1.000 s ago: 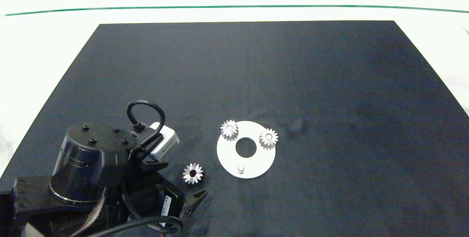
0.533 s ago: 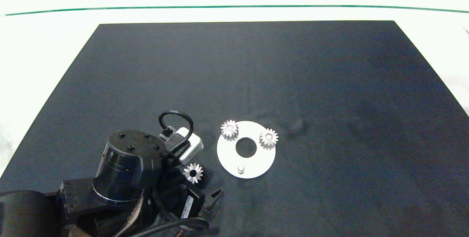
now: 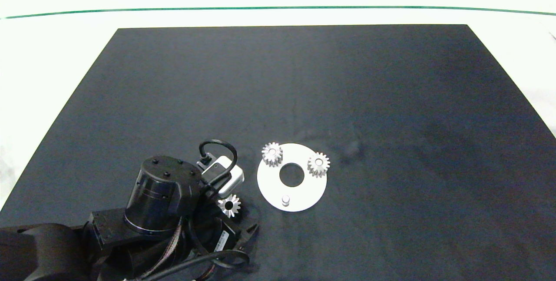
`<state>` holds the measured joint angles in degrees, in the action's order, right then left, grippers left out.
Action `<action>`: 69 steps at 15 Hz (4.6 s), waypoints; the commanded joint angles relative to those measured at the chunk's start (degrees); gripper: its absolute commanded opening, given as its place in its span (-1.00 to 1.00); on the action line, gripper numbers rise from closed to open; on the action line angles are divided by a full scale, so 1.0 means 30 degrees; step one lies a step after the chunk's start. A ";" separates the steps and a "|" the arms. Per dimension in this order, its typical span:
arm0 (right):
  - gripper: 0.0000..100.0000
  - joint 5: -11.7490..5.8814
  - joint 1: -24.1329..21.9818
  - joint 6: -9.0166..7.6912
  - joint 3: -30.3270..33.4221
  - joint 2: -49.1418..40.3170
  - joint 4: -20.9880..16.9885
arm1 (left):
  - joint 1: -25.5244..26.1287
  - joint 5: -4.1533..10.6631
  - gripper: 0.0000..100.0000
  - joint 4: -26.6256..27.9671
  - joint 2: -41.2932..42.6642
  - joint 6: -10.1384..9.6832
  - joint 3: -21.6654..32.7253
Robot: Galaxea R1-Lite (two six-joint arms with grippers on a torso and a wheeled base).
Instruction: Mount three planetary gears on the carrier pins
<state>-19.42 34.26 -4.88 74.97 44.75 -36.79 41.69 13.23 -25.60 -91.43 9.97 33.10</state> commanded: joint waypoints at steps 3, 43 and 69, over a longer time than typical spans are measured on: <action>1.00 -0.0031 0.0007 -0.0015 -0.0030 0.0083 -0.0070 | -0.0040 0.0015 0.81 -0.0021 0.0242 0.0192 0.0012; 1.00 -0.0031 -0.0022 -0.0572 -0.0118 -0.0210 -0.0012 | 0.2011 -0.0044 -0.50 0.4725 0.1912 0.1949 0.4876; 1.00 -0.0001 -0.0022 -0.0923 -0.0118 -0.0562 -0.0012 | 0.3417 0.0015 -0.50 0.5838 -0.1926 0.3649 0.7366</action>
<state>-19.32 34.17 -7.59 74.69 43.04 -36.62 52.22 13.14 -8.02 -96.79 20.86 55.28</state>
